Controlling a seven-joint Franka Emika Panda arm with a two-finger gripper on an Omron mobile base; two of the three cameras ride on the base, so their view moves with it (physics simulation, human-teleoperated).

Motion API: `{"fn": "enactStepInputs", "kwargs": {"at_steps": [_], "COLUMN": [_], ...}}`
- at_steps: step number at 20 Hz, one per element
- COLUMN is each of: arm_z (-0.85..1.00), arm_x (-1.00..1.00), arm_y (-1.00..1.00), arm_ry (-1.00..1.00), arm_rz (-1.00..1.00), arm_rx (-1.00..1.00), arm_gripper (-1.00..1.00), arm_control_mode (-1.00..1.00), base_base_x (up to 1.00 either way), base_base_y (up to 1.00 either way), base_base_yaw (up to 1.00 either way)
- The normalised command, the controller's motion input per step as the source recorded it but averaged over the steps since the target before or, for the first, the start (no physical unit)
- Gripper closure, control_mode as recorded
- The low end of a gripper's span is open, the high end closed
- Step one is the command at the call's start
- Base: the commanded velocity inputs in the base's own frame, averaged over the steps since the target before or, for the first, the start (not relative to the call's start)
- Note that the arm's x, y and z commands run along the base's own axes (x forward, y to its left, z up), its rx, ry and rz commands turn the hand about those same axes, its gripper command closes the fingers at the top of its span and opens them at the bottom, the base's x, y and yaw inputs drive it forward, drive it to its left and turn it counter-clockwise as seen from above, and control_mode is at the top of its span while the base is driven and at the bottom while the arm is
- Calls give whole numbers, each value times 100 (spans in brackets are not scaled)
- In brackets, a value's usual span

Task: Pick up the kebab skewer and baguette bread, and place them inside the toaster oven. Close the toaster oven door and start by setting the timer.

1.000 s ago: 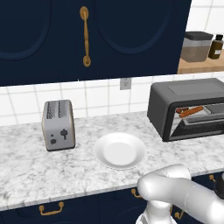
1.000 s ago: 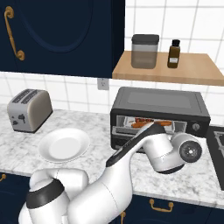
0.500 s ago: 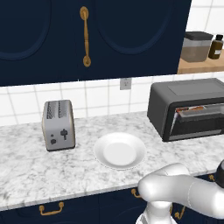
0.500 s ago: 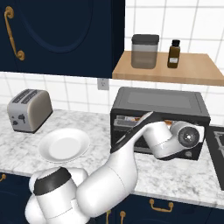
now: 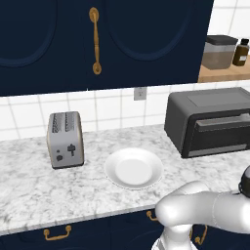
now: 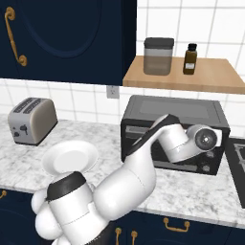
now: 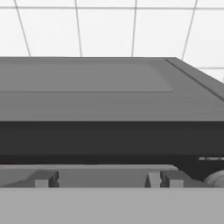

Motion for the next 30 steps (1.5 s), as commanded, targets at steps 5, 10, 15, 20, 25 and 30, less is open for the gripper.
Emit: {"fn": "enactStepInputs", "kwargs": {"at_steps": [5,10,15,20,25,30], "arm_z": [-9,12,5,-37,-24,-3], "arm_x": [32,4,-33,-44,3,5], "arm_y": [0,-3,-42,-77,-34,-6], "arm_ry": [0,0,-5,-18,-24,-12], "arm_rz": [1,0,0,0,4,2], "arm_rx": [0,0,0,0,2,5], "arm_gripper": [-100,-100,-100,-100,-100,-100], "arm_control_mode": [-100,-100,-100,-100,-100,-100], "base_base_x": [0,0,0,0,0,0], "base_base_y": [0,0,0,0,0,0], "base_base_yaw": [0,0,0,0,0,0]}}
